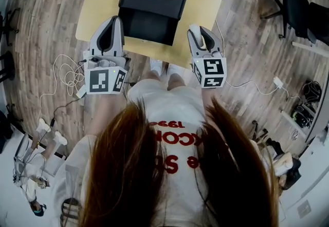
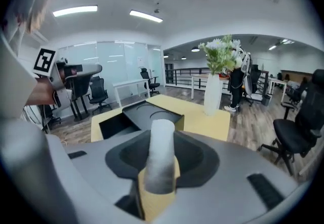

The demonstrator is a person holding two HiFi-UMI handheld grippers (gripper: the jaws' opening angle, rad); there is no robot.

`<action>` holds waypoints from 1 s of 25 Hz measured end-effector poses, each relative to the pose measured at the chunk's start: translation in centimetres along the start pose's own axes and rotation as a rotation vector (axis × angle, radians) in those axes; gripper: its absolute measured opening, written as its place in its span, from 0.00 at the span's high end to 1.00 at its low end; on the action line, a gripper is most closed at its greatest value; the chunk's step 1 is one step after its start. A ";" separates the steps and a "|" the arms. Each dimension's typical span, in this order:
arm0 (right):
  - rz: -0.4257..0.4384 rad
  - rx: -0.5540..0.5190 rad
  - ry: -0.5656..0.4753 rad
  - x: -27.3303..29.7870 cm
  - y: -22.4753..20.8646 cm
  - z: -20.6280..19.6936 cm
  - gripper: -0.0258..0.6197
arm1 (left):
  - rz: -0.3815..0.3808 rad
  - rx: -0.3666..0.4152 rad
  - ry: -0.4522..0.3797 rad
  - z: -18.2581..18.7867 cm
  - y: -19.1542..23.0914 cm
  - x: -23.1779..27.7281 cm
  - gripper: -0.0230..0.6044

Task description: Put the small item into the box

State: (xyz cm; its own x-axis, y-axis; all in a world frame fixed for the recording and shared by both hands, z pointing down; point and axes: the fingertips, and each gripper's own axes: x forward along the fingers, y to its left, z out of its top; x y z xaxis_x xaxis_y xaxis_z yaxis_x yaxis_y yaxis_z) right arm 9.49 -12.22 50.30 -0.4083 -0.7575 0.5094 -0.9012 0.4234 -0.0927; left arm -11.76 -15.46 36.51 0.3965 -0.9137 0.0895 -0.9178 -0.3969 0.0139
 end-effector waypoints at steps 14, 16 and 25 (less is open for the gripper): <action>-0.080 0.014 -0.388 -6.7 -4.5 14.8 0.74 | -0.015 0.047 -0.139 5.1 -0.9 2.4 0.95; -0.074 0.002 -0.409 -7.1 -4.5 15.8 0.74 | -0.004 0.056 -0.160 5.7 -0.7 2.5 0.95; 0.089 -0.083 -0.447 -5.9 0.0 19.8 0.75 | 0.134 0.076 -0.189 7.0 2.3 -0.2 0.95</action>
State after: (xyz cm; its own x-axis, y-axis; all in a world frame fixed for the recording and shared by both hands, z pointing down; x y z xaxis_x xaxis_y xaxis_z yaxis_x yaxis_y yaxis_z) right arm 9.01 -17.60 30.38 -0.5226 -0.8486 0.0821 -0.8525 0.5211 -0.0413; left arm -13.76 -16.83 29.53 0.2753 -0.9558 -0.1029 -0.9609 -0.2702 -0.0611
